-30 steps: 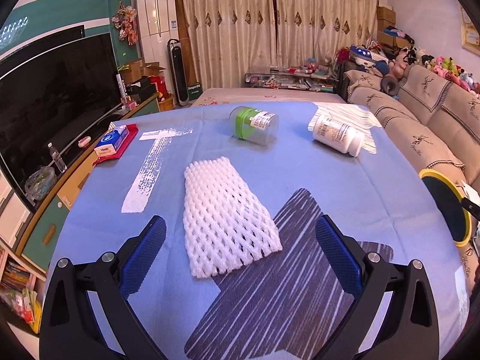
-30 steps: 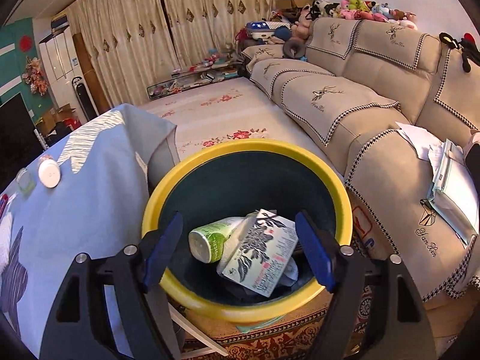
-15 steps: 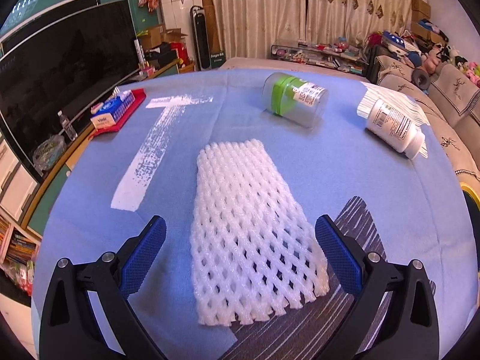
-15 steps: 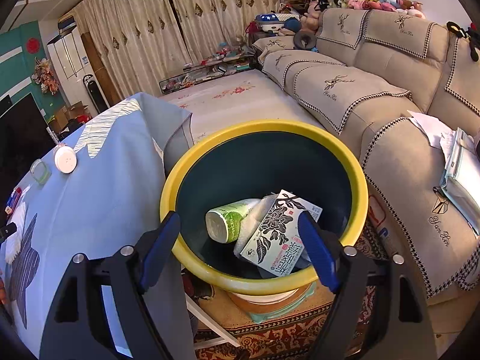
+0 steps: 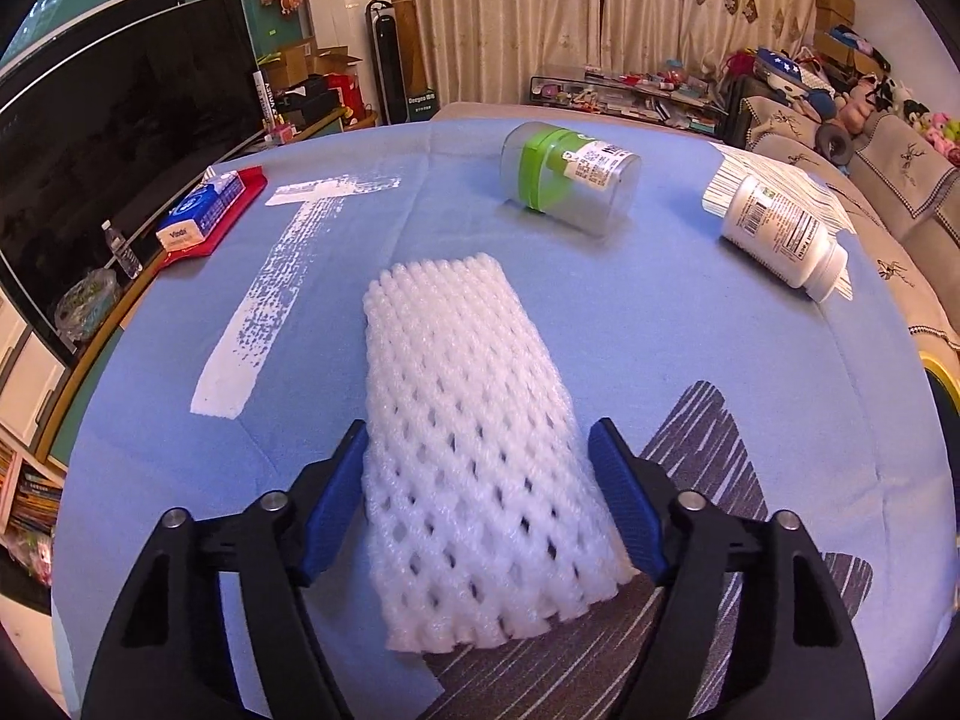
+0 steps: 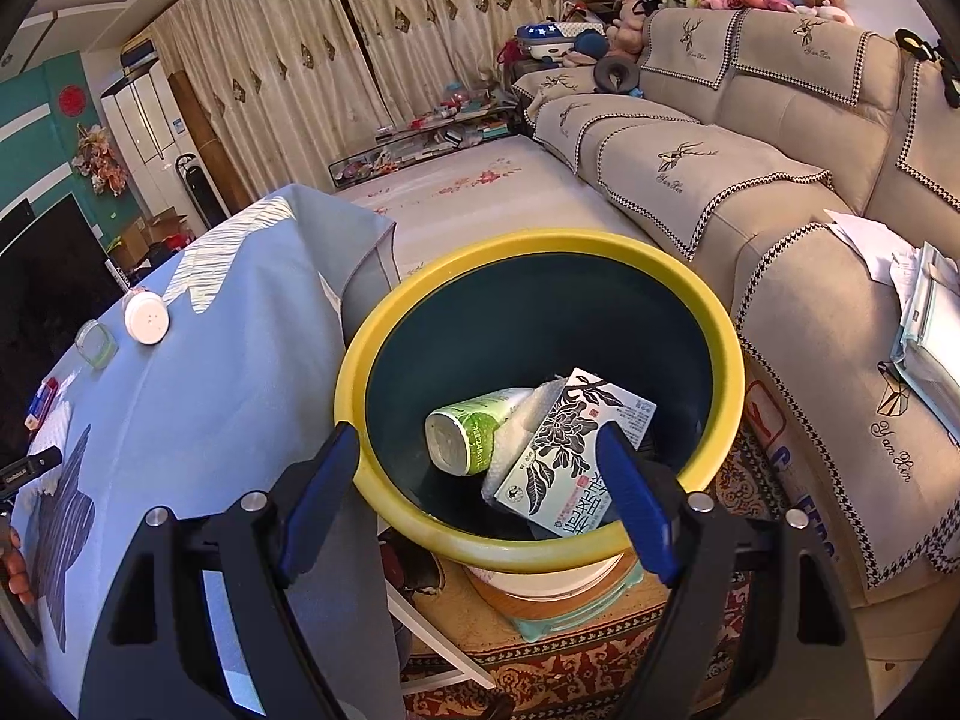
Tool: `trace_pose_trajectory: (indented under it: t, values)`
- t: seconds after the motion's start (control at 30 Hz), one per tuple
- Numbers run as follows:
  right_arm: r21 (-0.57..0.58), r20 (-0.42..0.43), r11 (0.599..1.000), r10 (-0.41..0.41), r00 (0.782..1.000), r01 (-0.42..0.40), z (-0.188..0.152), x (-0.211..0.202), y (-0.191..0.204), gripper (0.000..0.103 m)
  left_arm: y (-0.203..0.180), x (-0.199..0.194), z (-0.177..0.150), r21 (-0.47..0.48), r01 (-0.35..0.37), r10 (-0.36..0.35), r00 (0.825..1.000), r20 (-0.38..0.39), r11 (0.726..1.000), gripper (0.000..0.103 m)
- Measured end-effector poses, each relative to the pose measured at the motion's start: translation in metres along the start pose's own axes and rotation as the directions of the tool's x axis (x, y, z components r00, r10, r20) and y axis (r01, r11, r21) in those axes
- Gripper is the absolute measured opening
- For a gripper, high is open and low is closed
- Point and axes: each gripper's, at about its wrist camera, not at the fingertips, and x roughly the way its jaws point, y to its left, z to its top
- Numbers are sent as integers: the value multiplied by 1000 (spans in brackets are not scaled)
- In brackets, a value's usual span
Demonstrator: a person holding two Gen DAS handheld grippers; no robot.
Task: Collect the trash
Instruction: 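Grasp the white foam fruit net with the left gripper, then carry the foam net over the bin and open the left gripper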
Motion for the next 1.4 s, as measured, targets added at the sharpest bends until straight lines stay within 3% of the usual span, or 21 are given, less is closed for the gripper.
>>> trace_pose_trajectory:
  t: [0.13,0.2,0.23,0.53,0.73,0.9,1.1,1.23,1.4]
  values:
    - [7,2,1000,10,1000,-10,-1,-4,-1,76,-6,-3,-1,17,28,-28,1000,4,999,48]
    - [10,5,1000,14,1000,-14,-2,-6,-1,76,-10,-5,-2,29,42,-42,999,7,999,32]
    - [11,8,1000,17,1000,-17,-2,-8,-2,76,-11,-7,-3,33,48,-48,999,10,998,29]
    - [49,48,999,18,999,-20,-4,-26,-18,76,-43,-58,-3,100,140,-149,985,87,985,26]
    - [89,65,996,-4,998,-2,-9,-35,-38,77,-99,-90,0,225,225,-253,962,101,948,26]
    - [139,69,990,-25,997,15,-16,-43,-64,77,-156,-99,3,316,295,-330,942,62,902,26]
    - [192,95,978,-99,991,79,-20,-63,-98,77,-245,-104,5,438,382,-422,906,-6,814,26]
    - [226,96,967,-139,986,114,-24,-72,-122,77,-309,-98,-2,499,448,-468,879,-93,742,26]
    - [246,78,960,-154,985,131,-32,-75,-139,78,-374,-82,-13,540,509,-481,852,-205,671,27]
